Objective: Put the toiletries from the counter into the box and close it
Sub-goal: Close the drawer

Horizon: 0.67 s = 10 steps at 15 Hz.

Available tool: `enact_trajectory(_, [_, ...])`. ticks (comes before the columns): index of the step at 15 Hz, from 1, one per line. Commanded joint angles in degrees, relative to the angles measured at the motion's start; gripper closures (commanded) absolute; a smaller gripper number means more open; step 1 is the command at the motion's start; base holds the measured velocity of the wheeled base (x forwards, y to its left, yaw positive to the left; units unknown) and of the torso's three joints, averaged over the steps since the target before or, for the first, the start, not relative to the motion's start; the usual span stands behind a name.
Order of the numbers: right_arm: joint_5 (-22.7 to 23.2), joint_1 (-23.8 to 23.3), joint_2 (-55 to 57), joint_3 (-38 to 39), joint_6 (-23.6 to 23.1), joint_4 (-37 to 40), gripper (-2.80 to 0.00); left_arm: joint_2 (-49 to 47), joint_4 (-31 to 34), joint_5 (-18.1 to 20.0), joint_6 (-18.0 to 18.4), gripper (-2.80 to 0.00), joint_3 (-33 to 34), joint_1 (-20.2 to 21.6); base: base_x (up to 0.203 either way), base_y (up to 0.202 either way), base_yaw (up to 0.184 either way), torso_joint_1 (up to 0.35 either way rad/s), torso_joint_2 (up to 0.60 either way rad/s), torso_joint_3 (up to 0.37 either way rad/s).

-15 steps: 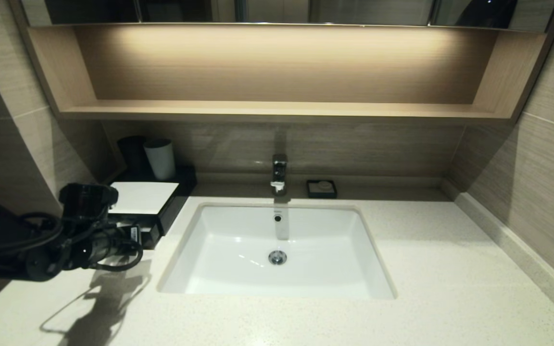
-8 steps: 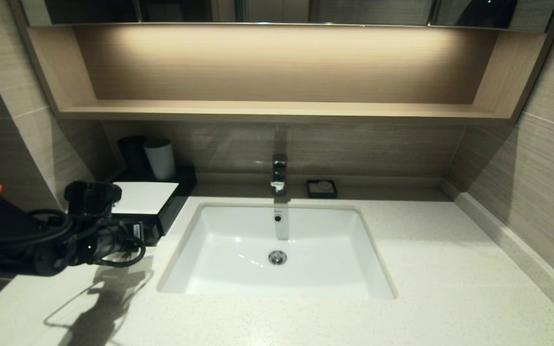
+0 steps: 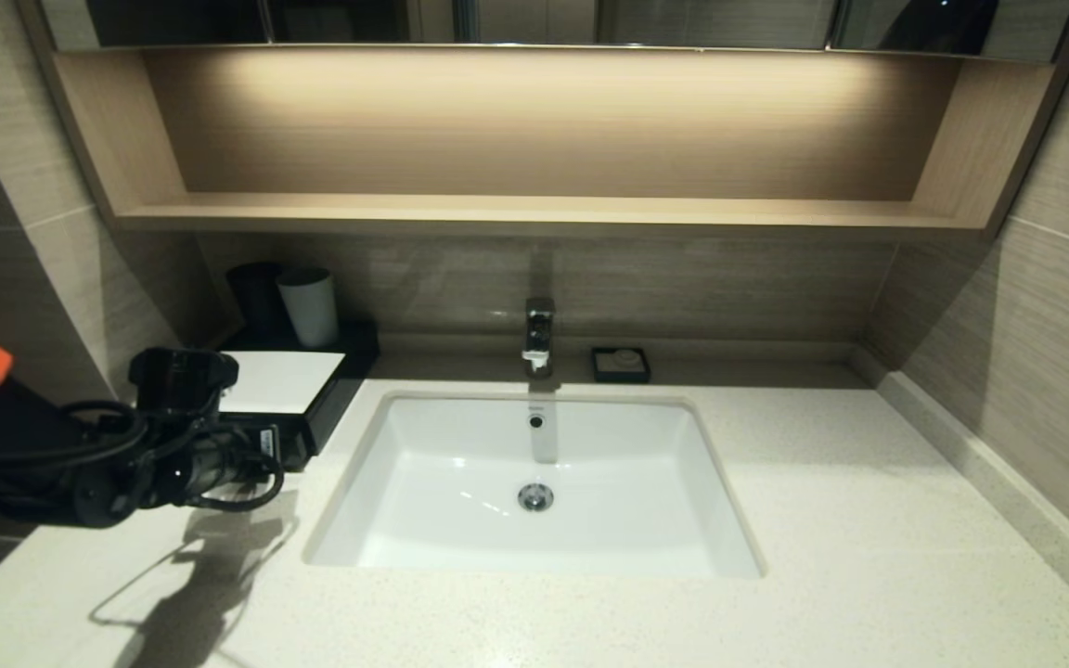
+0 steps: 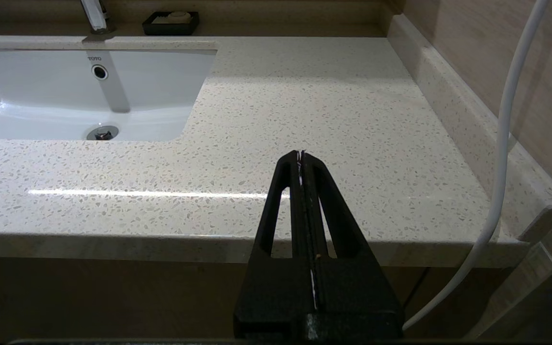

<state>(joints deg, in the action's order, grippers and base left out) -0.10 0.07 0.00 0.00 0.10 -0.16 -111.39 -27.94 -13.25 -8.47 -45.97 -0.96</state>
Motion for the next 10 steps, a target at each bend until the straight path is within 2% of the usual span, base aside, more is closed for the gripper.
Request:
enact_trajectory(1, [0.0,0.0,-0.1,0.1,0.0,0.0,0.0,-0.4,-0.2,-0.1,-0.1,0.0,-0.5,0.0,0.0,0.0,0.0,0.0,0.0,0.0])
enact_trajectory(4, [0.0,0.0,-0.1,0.1,0.0,0.0,0.0,-1.0,-0.2,-0.8,-1.4,0.0,-1.2,0.0,0.0,0.0,0.0,0.0,0.0,0.0])
enact_trajectory(10, [0.0,0.1,-0.1,0.1,0.0,0.0,0.0,-1.4,-0.3,-0.9,-1.6,0.0,-1.8,0.0,0.0,0.0,0.0,0.0,0.0,0.0])
